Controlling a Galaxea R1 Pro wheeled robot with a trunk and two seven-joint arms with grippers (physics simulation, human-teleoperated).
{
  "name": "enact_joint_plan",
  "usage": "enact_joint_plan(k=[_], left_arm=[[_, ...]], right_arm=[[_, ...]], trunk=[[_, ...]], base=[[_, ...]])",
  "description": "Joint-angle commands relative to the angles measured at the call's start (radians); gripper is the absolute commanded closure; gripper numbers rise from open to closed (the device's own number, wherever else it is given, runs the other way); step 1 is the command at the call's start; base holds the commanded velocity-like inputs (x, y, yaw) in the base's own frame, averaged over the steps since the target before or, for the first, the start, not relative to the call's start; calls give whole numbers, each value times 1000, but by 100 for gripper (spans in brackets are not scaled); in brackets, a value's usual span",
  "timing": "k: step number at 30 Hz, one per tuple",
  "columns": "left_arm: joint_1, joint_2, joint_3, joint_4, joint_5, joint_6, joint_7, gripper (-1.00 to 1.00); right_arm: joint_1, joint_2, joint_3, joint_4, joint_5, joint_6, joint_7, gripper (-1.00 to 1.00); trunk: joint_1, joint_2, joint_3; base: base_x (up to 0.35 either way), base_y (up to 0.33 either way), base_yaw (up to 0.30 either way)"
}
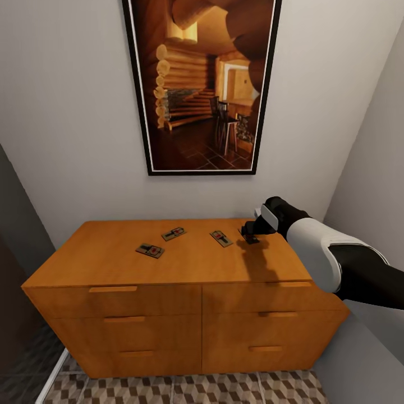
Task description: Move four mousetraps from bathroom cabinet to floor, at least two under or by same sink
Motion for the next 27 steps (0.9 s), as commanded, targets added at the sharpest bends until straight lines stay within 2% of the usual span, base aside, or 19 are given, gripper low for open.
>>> enact_joint_plan(k=[1, 27], left_arm=[[1, 0, 6, -2, -3, -1, 1, -100], [1, 0, 6, -1, -3, -1, 1, -100]], right_arm=[[0, 0, -1, -1, 4, 5, 1, -100], [0, 1, -1, 0, 3, 3, 1, -100]], trunk=[[0, 0, -1], [0, 0, -3]], base=[[0, 0, 0], [0, 0, 0]])
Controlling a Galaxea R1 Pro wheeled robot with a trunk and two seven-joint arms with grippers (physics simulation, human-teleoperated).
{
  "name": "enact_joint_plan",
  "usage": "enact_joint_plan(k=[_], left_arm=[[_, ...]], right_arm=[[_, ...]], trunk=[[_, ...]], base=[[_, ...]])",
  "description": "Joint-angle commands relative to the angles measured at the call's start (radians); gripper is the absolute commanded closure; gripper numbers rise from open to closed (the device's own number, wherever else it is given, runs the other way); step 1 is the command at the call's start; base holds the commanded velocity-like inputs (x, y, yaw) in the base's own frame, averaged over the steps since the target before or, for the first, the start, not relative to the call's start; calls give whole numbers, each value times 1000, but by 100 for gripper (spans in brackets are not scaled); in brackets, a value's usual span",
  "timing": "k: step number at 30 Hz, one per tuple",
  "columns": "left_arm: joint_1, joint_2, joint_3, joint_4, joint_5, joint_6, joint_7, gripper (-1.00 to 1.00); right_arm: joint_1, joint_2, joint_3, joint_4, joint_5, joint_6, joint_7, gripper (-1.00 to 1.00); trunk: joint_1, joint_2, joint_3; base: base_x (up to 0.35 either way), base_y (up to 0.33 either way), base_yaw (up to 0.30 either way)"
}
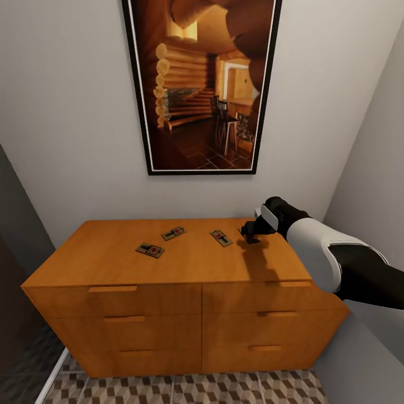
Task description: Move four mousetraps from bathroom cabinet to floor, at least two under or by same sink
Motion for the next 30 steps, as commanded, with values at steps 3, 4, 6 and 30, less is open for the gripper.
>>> enact_joint_plan(k=[3, 4, 6, 30], left_arm=[[1, 0, 6, -2, -3, -1, 1, -100], [1, 0, 6, -2, -3, -2, 1, -100], [1, 0, 6, -2, -3, -2, 1, -100], [1, 0, 6, -2, -3, -1, 1, -100]], right_arm=[[0, 0, -1, -1, 4, 5, 1, -100], [0, 0, -1, -1, 4, 5, 1, -100], [0, 0, -1, -1, 4, 5, 1, -100], [0, 1, -1, 0, 4, 5, 1, -100]], trunk=[[0, 0, -4], [0, 0, -5], [0, 0, -8], [0, 0, -21]], base=[[0, 0, 0], [0, 0, 0], [0, 0, 0], [0, 0, 0]])
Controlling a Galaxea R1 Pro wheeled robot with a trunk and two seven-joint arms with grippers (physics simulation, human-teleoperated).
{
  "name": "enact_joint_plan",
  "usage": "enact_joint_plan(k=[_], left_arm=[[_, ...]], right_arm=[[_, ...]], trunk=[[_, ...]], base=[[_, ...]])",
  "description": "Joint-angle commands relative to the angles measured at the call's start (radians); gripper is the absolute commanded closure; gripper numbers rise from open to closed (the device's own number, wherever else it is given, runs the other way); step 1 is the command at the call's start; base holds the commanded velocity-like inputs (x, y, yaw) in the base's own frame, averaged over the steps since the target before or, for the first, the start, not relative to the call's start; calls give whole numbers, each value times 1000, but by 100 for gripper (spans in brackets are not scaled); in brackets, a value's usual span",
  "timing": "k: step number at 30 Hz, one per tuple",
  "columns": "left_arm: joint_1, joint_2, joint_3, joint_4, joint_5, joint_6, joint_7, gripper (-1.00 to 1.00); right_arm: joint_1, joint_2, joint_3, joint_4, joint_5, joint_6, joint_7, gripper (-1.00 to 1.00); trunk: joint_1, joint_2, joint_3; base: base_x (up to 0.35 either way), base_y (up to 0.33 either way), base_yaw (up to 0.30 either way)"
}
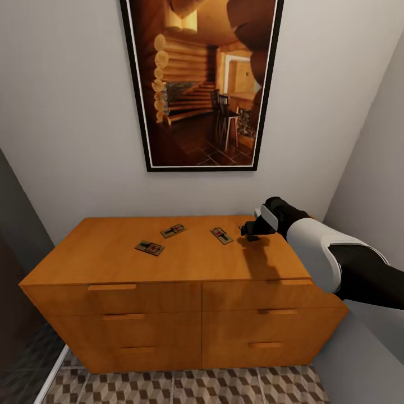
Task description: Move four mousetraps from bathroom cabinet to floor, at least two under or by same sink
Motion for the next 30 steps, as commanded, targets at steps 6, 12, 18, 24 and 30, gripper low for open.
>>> enact_joint_plan(k=[6, 12, 18, 24, 30], left_arm=[[1, 0, 6, -2, -3, -1, 1, -100], [1, 0, 6, -2, -3, -1, 1, -100], [1, 0, 6, -2, -3, -1, 1, -100], [1, 0, 6, -2, -3, -1, 1, -100], [1, 0, 6, -2, -3, -1, 1, -100]], right_arm=[[0, 0, -1, -1, 4, 5, 1, -100], [0, 0, -1, -1, 4, 5, 1, -100], [0, 0, -1, -1, 4, 5, 1, -100], [0, 0, -1, -1, 4, 5, 1, -100], [0, 0, -1, -1, 4, 5, 1, -100]], trunk=[[0, 0, -2], [0, 0, -5], [0, 0, -13], [0, 0, -17], [0, 0, -18]], base=[[0, 0, 0], [0, 0, 0], [0, 0, 0], [0, 0, 0], [0, 0, 0]])
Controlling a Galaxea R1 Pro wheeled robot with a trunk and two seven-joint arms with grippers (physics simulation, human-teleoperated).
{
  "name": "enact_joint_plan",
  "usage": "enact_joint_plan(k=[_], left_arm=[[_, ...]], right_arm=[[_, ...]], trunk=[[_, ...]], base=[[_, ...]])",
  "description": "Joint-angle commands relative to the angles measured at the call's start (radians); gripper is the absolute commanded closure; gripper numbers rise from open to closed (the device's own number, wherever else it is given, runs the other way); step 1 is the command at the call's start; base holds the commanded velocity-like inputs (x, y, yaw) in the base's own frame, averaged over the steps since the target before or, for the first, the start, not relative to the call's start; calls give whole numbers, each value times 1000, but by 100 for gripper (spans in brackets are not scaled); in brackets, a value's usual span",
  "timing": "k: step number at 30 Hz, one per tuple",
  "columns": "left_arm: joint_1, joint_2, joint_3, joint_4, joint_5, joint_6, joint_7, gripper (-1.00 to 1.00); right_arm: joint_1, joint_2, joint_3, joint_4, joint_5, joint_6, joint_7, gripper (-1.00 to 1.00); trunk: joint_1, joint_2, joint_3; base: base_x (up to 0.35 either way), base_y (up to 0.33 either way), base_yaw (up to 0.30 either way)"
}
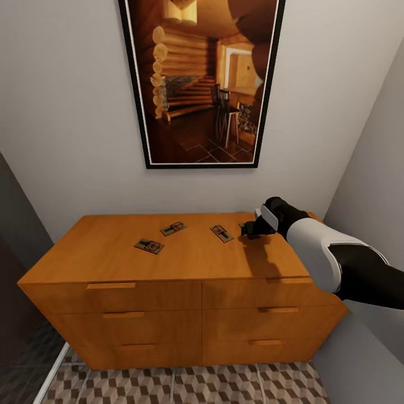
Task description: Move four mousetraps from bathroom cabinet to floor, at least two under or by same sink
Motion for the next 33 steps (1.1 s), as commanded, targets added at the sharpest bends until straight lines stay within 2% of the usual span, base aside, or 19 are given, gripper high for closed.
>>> enact_joint_plan(k=[1, 33], left_arm=[[1, 0, 6, -2, -3, -1, 1, -100], [1, 0, 6, -1, -3, -1, 1, -100]], right_arm=[[0, 0, -1, -1, 4, 5, 1, -100], [-1, 0, -1, -1, 5, 5, 1, -100]], trunk=[[0, 0, -1], [0, 0, -3]], base=[[0, 0, 0], [0, 0, 0]])
